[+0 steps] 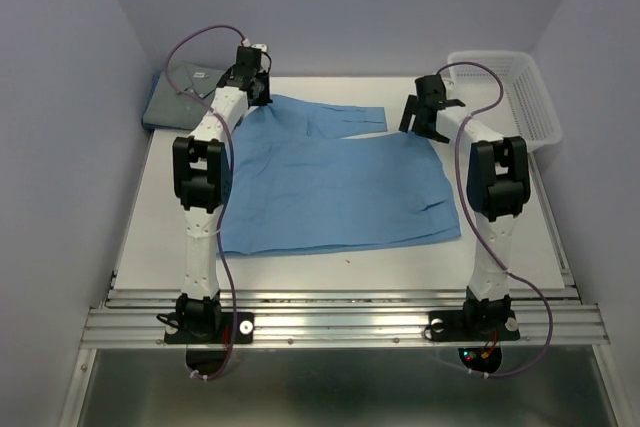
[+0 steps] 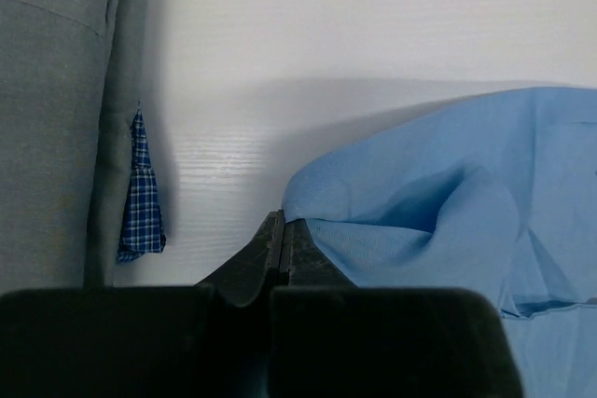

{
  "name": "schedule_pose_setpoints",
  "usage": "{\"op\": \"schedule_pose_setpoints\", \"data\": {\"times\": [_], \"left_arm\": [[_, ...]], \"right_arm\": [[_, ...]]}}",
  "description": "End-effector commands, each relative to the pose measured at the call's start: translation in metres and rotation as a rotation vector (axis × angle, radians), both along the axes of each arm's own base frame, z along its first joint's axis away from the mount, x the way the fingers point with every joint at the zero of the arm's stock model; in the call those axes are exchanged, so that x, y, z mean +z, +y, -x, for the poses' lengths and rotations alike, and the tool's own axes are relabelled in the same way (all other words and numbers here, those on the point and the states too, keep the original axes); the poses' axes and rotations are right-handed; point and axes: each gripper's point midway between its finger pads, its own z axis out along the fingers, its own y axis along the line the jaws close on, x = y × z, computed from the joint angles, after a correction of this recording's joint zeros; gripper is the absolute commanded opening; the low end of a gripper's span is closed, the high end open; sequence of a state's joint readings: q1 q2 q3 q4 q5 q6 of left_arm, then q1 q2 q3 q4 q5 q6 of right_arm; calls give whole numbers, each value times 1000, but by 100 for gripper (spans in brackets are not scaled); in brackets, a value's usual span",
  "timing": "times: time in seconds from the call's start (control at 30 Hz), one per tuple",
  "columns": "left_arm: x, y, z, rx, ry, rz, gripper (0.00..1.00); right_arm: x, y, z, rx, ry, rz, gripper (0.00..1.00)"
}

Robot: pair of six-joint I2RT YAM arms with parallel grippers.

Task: Fold and stack the long sleeve shirts
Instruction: Fold the shirt

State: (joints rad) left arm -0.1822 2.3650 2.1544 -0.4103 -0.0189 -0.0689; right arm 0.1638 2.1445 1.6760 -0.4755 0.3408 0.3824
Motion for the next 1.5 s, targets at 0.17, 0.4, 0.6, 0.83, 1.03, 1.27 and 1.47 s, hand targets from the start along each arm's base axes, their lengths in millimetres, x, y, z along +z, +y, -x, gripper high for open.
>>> {"op": "schedule_pose_setpoints", "data": {"times": [0.17,0.4,0.6,0.83,1.03,1.27,1.47], "left_arm": [[51,-27,2,-75,-90,81,0],[53,-24,5,-63,-89,81,0],[54,-20,8,-47,-89,91,0],[53,-11,14,-34,-82,100,0],[53,-17,21,-78,-93,120,0],[61,-20,21,-101,-105,129,0],[73,-21,27,-117,-125,129,0]], "right_arm": [[9,24,-72,45,-160,-85,100],[-4,27,-86,58,-160,-84,99],[-15,28,-61,51,-110,-80,85],[-4,18,-45,42,-102,-40,82],[-12,20,-36,83,-72,-33,60],[-4,24,-47,116,-106,-11,11],[32,24,-59,141,-185,10,1]]}}
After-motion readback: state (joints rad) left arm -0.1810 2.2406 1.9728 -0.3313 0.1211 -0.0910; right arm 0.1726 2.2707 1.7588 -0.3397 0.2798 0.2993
